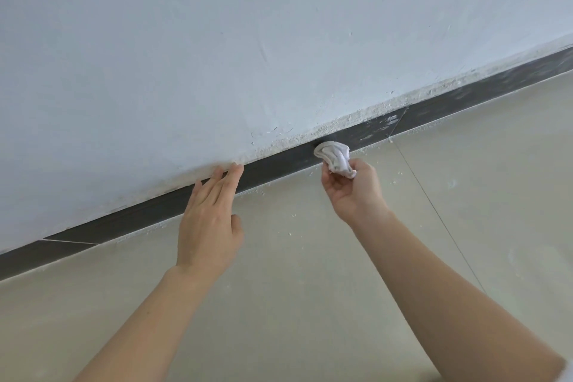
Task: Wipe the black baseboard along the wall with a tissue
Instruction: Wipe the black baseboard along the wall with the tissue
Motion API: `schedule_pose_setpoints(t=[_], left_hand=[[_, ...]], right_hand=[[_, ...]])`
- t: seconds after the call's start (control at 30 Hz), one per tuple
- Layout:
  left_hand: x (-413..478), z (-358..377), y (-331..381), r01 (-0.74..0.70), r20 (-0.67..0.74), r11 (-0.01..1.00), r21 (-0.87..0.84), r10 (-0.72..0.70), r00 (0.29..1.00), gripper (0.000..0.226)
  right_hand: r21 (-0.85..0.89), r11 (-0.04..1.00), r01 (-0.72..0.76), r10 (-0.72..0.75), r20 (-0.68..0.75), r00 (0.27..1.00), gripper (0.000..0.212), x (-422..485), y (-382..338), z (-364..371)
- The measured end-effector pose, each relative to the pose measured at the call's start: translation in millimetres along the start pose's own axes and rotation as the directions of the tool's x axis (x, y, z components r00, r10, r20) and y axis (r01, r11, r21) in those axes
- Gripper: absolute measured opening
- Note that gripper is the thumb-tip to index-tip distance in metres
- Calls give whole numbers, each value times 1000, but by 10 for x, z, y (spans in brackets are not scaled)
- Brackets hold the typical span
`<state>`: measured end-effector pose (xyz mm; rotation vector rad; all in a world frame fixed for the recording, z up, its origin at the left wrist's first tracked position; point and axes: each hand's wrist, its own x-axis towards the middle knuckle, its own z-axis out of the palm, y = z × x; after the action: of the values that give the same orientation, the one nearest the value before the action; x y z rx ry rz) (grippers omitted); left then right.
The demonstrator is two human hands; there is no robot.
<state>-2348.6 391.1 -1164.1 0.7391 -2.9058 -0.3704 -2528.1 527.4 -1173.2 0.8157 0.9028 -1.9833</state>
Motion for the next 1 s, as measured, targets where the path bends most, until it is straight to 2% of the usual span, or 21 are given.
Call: schedule_pose_setpoints(t=[0.1,0.2,0.27,0.4,0.6,0.7,0.8,0.87,1.0], left_hand=[[15,-16,2,-15,11,1000,9,15,1000,83],[20,-27,29,-5,27,1000,11,5,1000,82],[21,-45,33,-16,52,1000,17,15,999,82],[20,-96,5,-39,91,999,37,36,995,82],[-5,-47,37,11,63,1000,-12,-10,998,80],[8,-47,35,12,43,1000,-12,-11,999,78],[25,-50,56,17,21,1000,-3,-17,1000,75],[27,-29,86,25,-7,1000,-9,-25,1000,72],[54,-25,123,22,-29,999,23,-21,999,67]], right_hand=[[-196,976,-92,92,-11,996,25,54,198,-89],[-375,906,-195,237,69,969,26,78,611,39],[-355,909,-216,272,115,956,27,87,773,170],[-239,955,-175,210,127,970,23,114,590,295],[-240,970,-20,24,15,1000,23,240,-87,93],[-127,987,98,-103,-40,994,22,291,-377,-74],[10,982,190,-186,-165,969,26,271,-510,-201],[1,990,143,-140,-185,973,24,196,-357,-218],[-263,960,-101,104,-2,995,22,89,273,-119]])
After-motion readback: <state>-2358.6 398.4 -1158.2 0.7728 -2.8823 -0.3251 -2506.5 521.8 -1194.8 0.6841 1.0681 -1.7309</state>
